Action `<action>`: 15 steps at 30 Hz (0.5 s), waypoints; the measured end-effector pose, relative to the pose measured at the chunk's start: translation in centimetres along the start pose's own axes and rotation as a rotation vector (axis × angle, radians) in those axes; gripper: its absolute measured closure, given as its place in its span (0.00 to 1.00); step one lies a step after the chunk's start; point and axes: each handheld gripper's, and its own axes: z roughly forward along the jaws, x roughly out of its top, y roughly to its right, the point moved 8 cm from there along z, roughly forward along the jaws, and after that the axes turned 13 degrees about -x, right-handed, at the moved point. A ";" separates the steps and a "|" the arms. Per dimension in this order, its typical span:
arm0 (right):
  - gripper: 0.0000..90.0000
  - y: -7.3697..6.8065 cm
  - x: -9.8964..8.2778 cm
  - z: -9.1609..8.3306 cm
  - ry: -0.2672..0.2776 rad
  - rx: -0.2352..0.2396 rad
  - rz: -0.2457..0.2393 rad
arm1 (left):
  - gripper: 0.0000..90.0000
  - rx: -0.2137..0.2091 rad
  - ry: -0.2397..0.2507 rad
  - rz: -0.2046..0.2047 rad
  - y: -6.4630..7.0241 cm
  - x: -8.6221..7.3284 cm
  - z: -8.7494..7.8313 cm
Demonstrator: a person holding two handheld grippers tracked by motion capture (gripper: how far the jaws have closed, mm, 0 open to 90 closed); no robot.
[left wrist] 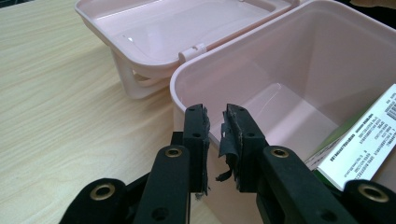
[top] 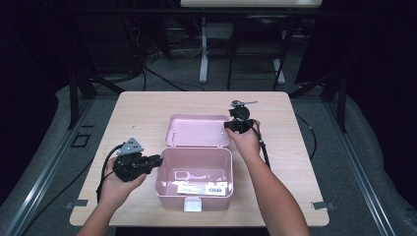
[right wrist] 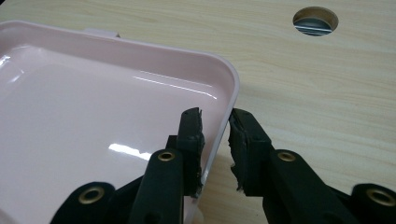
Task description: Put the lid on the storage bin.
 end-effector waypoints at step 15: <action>0.87 -0.3 0.3 -0.6 0.008 -0.034 0.016 | 0.88 0.000 -0.001 0.000 0.0 0.0 0.0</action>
